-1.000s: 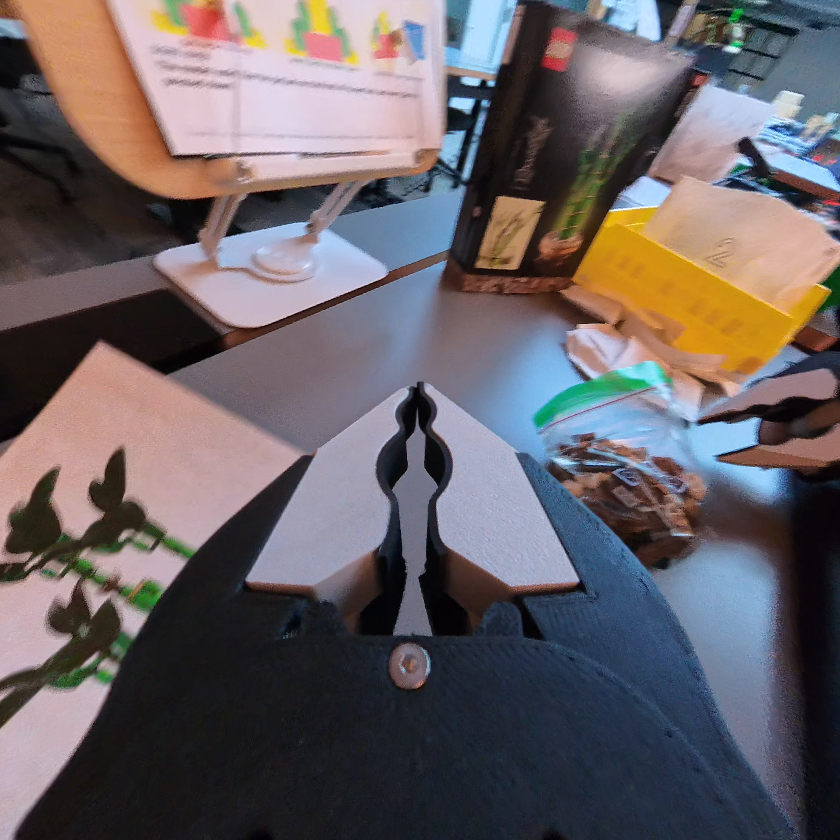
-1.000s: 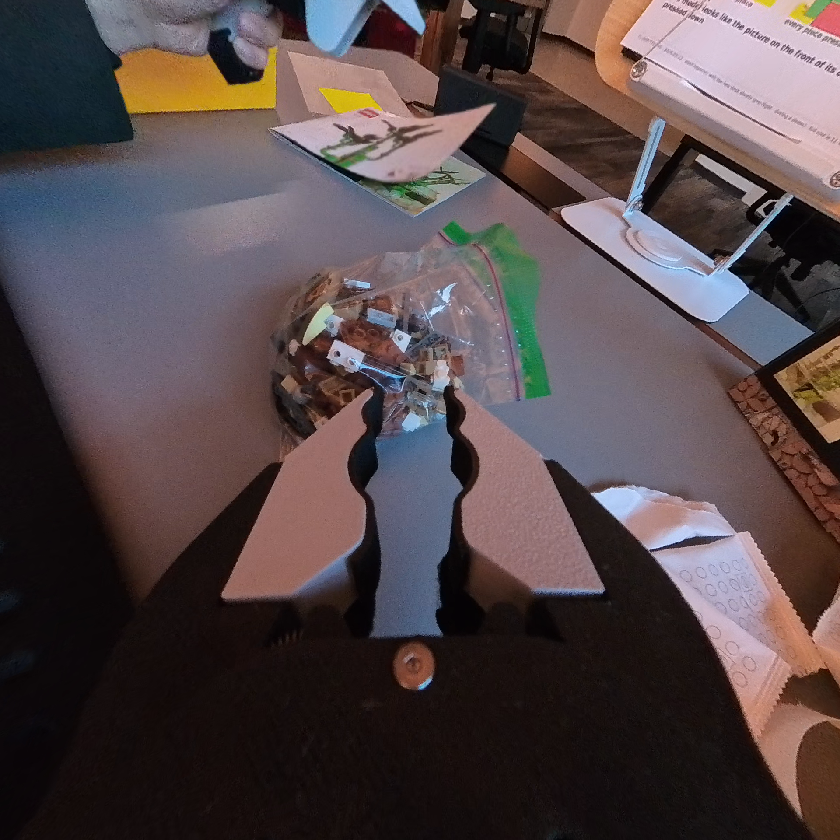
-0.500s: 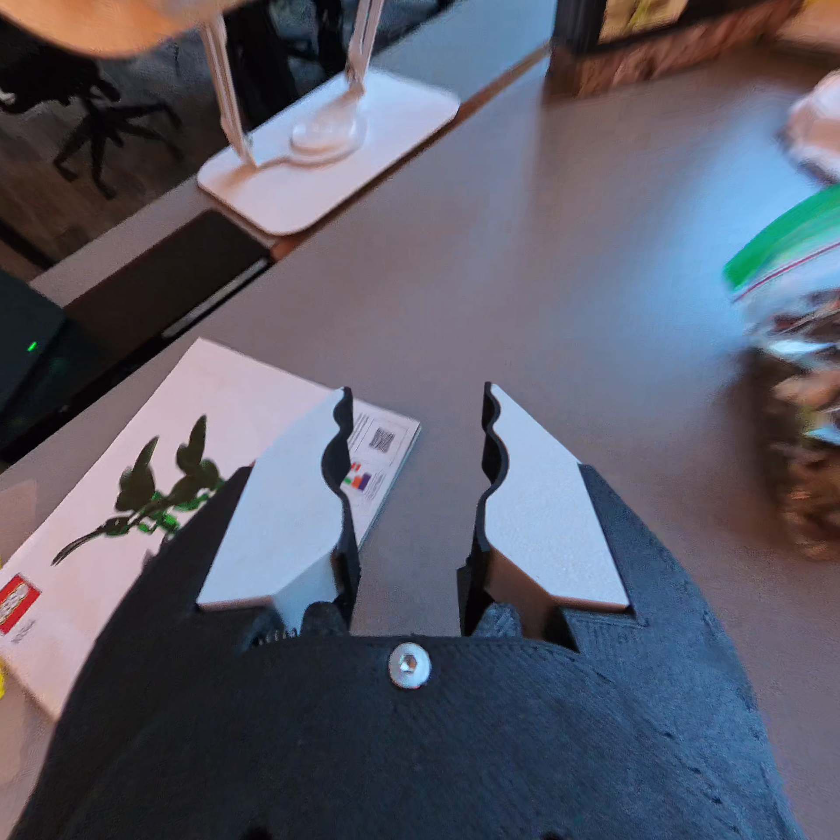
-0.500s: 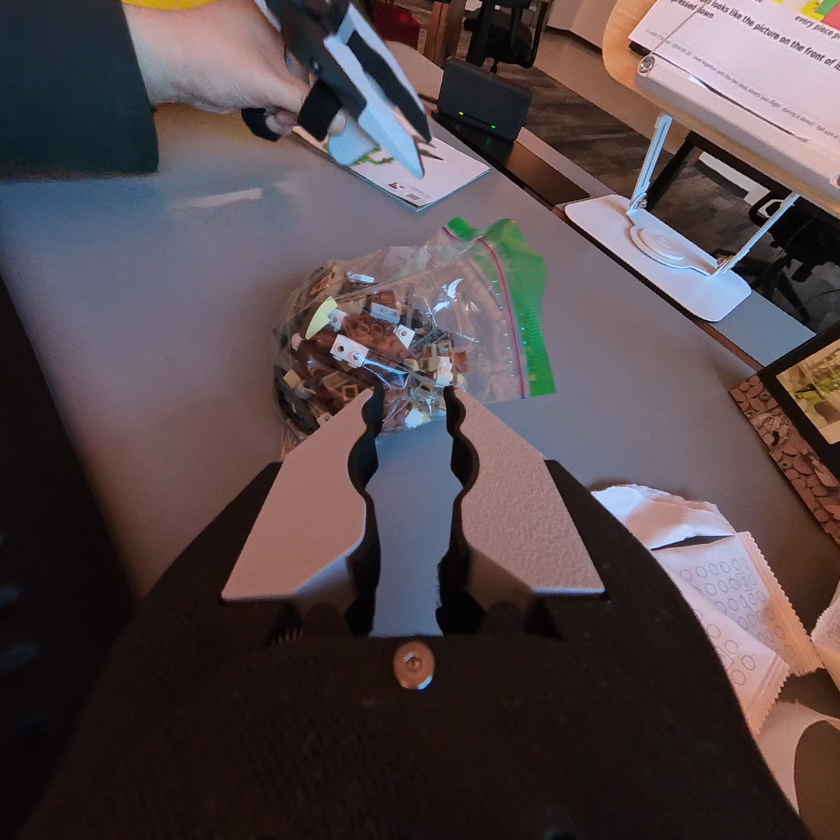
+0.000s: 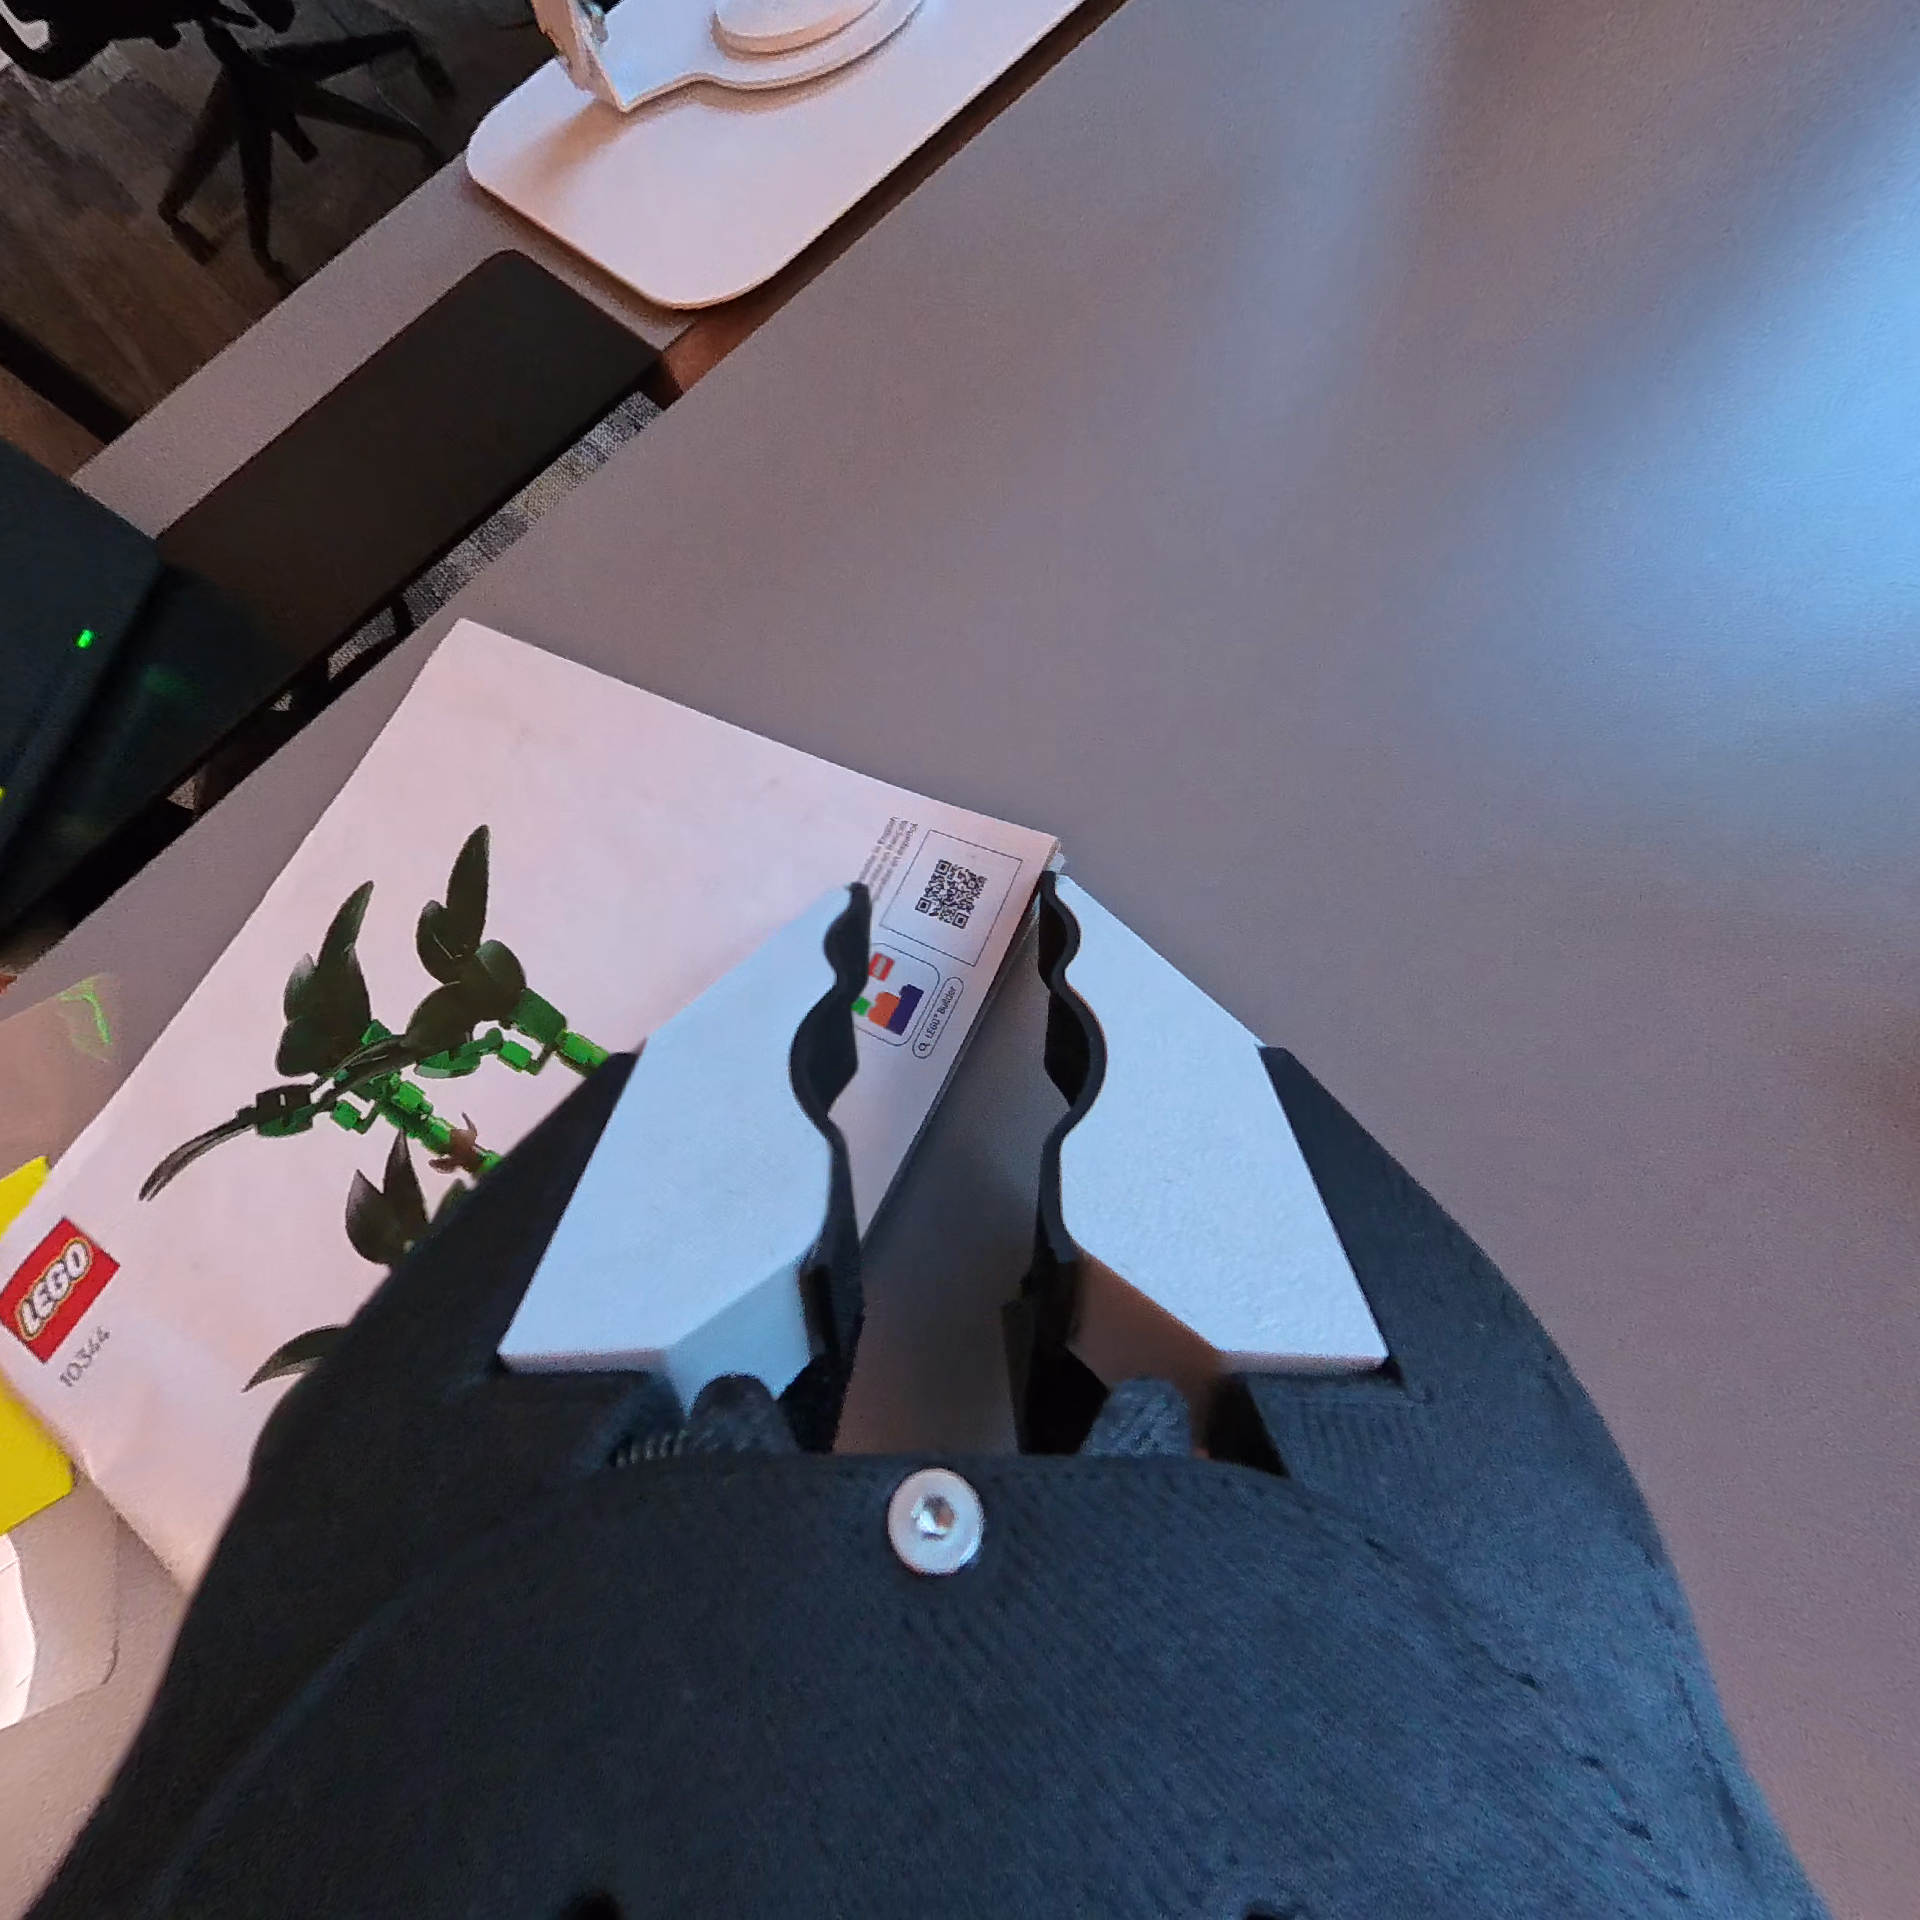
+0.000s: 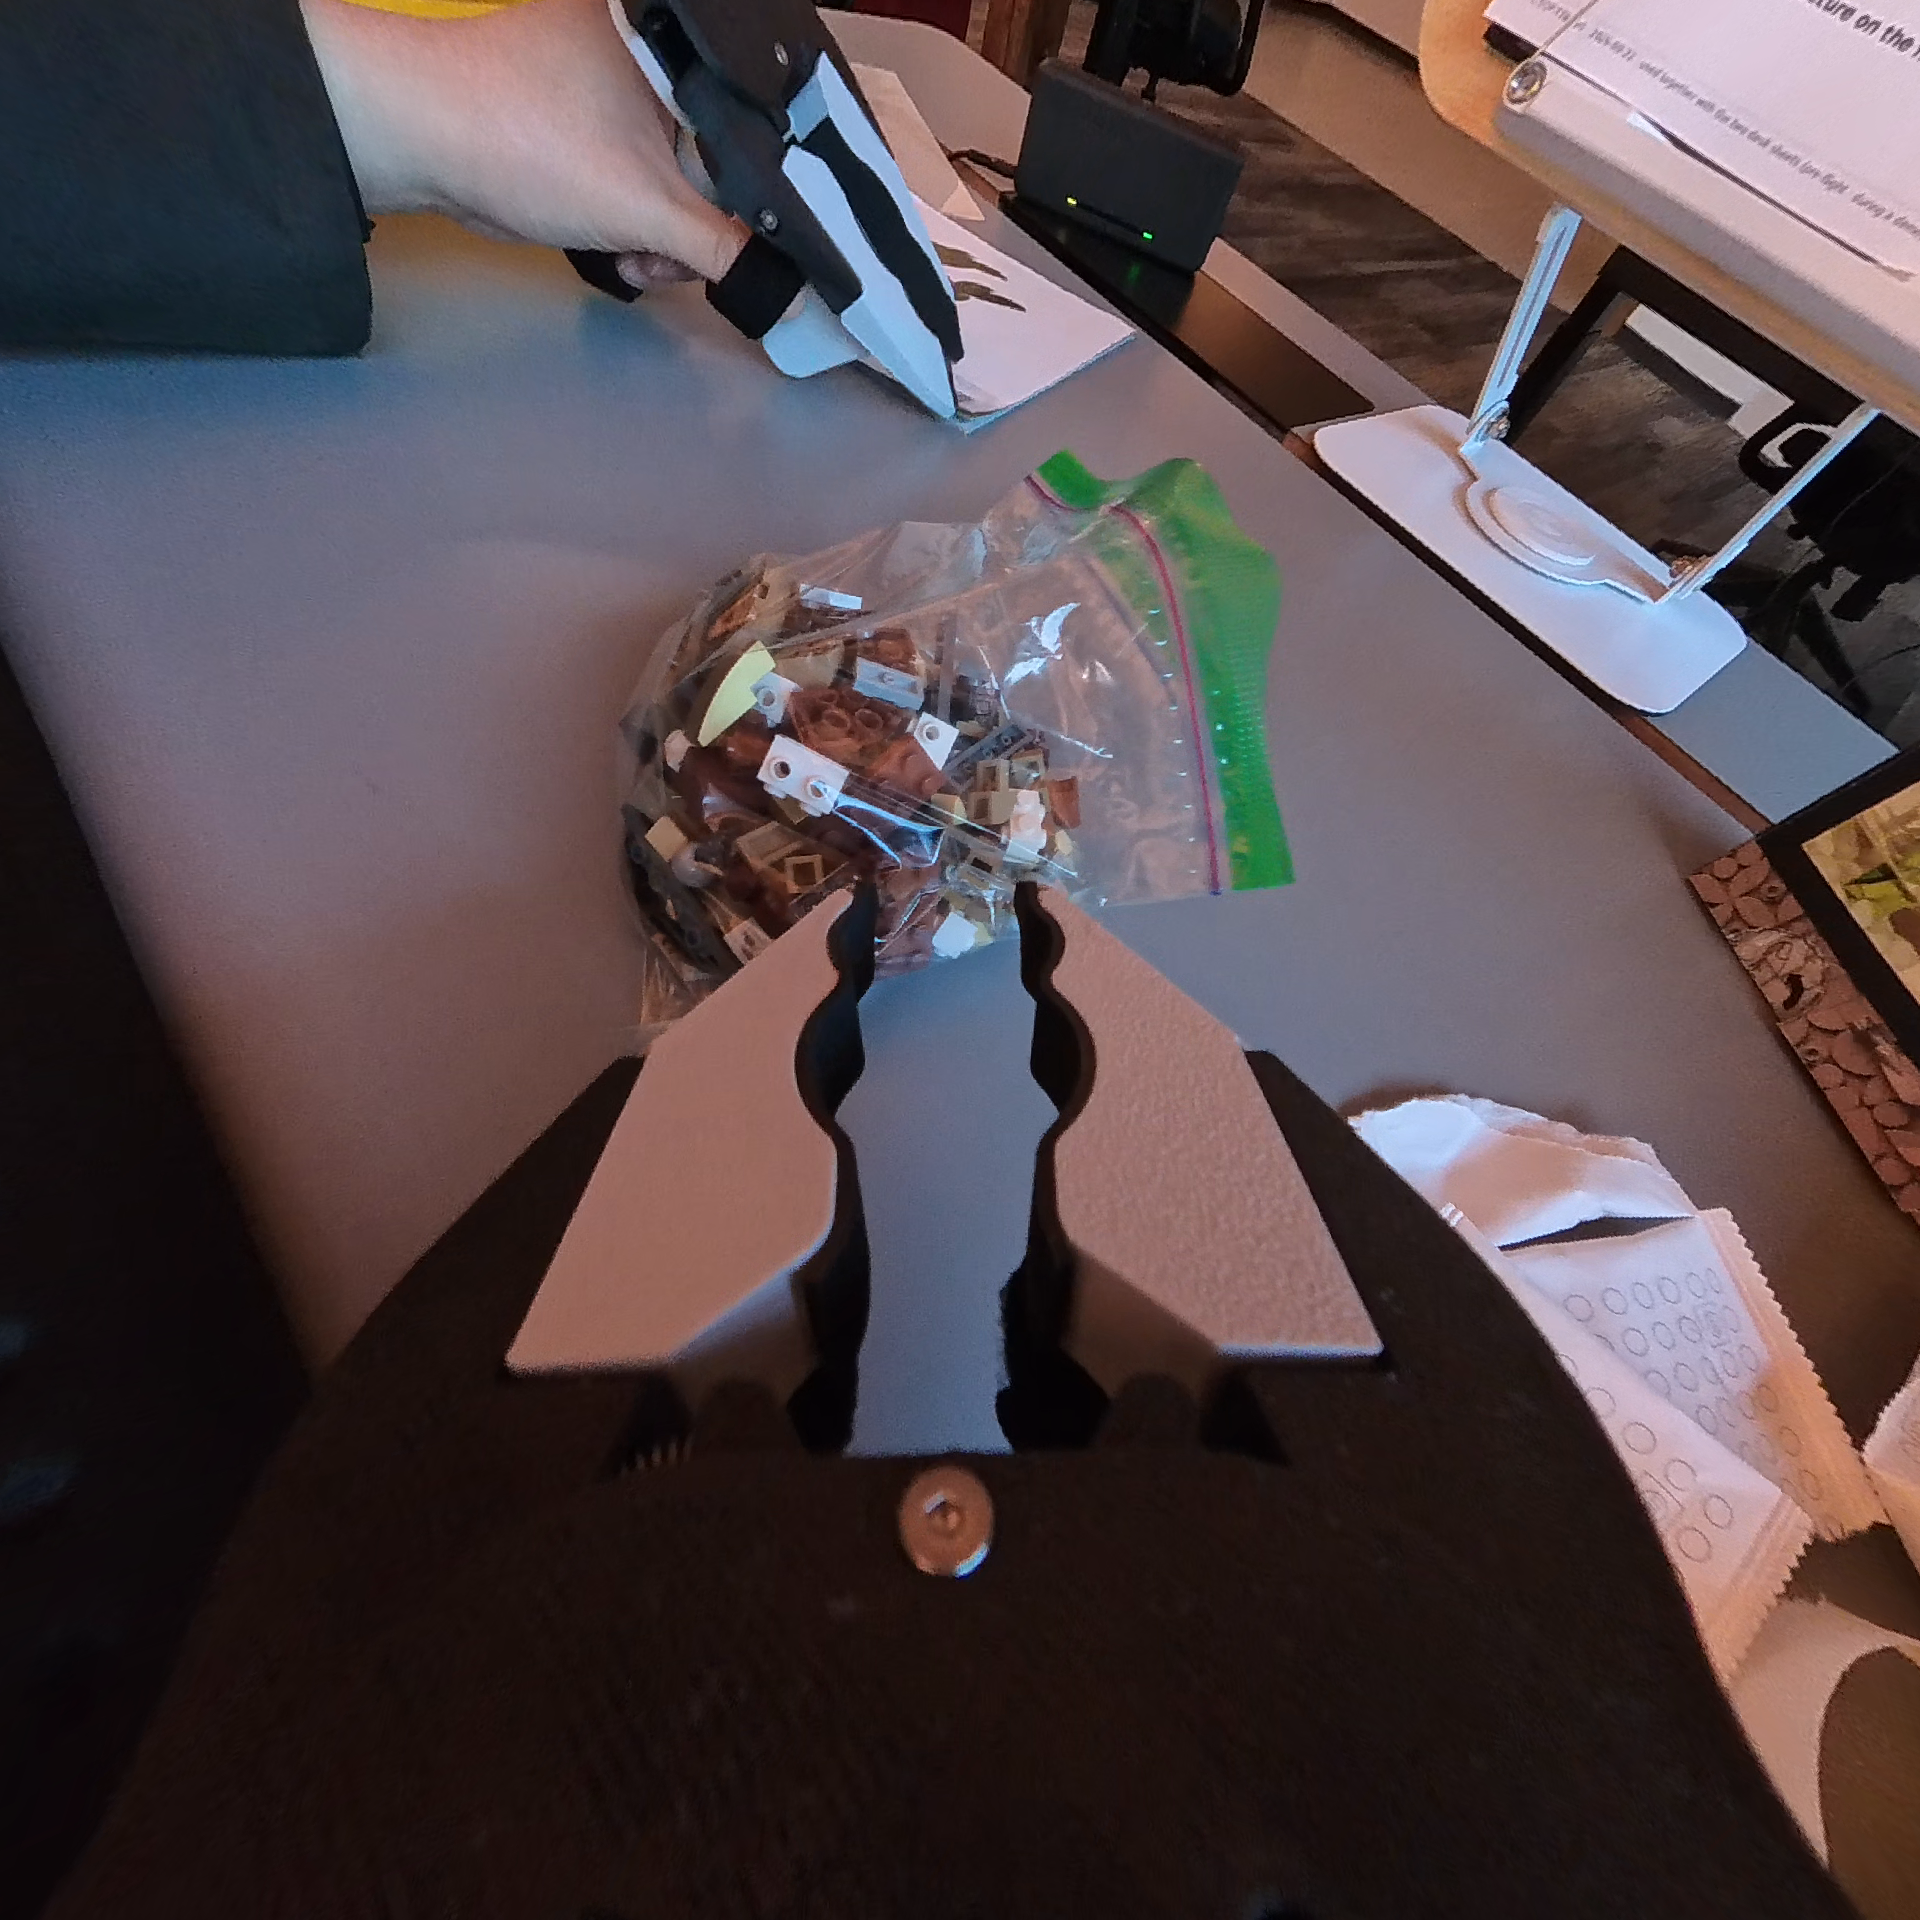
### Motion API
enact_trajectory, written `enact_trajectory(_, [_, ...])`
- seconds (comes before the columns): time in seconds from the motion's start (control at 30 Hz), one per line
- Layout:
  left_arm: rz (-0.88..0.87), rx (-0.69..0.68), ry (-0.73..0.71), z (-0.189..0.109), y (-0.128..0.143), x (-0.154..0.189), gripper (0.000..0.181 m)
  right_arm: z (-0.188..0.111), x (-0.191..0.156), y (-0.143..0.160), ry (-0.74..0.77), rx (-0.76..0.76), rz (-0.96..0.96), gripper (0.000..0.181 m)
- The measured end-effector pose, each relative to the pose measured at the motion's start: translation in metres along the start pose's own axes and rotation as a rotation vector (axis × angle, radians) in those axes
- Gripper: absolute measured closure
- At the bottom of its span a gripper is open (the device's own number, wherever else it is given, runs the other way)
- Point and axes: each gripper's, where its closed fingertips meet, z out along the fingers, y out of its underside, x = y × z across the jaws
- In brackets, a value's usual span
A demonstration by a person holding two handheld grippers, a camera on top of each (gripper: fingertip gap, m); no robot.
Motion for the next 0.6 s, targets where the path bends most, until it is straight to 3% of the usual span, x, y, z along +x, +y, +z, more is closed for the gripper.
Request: enact_trajectory(0.6, [-0.144,0.002,0.059,-0.0007,0.0046,-0.0087,0.163,0.0026,-0.0032,0.0048,-0.008,-0.028,-0.021,0.154])
